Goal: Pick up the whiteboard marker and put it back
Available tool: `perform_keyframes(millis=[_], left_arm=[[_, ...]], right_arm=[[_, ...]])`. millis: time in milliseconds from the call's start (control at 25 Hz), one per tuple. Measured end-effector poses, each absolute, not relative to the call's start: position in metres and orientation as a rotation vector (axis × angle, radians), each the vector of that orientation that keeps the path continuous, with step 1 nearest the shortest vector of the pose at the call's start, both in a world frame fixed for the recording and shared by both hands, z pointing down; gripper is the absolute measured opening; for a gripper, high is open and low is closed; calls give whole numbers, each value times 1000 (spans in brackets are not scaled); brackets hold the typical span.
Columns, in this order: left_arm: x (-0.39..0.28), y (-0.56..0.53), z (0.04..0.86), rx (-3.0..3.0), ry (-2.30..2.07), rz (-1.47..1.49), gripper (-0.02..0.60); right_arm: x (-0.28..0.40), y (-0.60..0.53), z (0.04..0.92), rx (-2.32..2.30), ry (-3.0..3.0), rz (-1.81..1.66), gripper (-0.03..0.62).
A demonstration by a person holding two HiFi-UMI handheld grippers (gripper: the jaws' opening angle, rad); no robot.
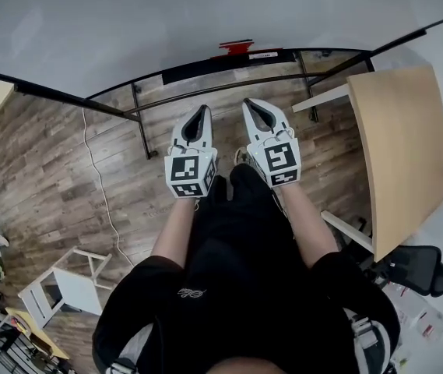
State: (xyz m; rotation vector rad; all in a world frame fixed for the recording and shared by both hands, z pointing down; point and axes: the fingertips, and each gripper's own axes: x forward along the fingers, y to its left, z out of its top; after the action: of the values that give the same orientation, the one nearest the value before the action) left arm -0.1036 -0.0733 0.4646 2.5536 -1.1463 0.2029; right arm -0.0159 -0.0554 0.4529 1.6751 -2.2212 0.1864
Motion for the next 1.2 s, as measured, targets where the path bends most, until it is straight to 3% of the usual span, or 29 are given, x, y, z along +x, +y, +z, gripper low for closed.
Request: perform_keyframes(millis=[1200], left_arm=[[-30, 95, 370, 2610, -1457, 44, 5]], right_arm=[[78, 110, 351, 1794, -2432, -47, 0]])
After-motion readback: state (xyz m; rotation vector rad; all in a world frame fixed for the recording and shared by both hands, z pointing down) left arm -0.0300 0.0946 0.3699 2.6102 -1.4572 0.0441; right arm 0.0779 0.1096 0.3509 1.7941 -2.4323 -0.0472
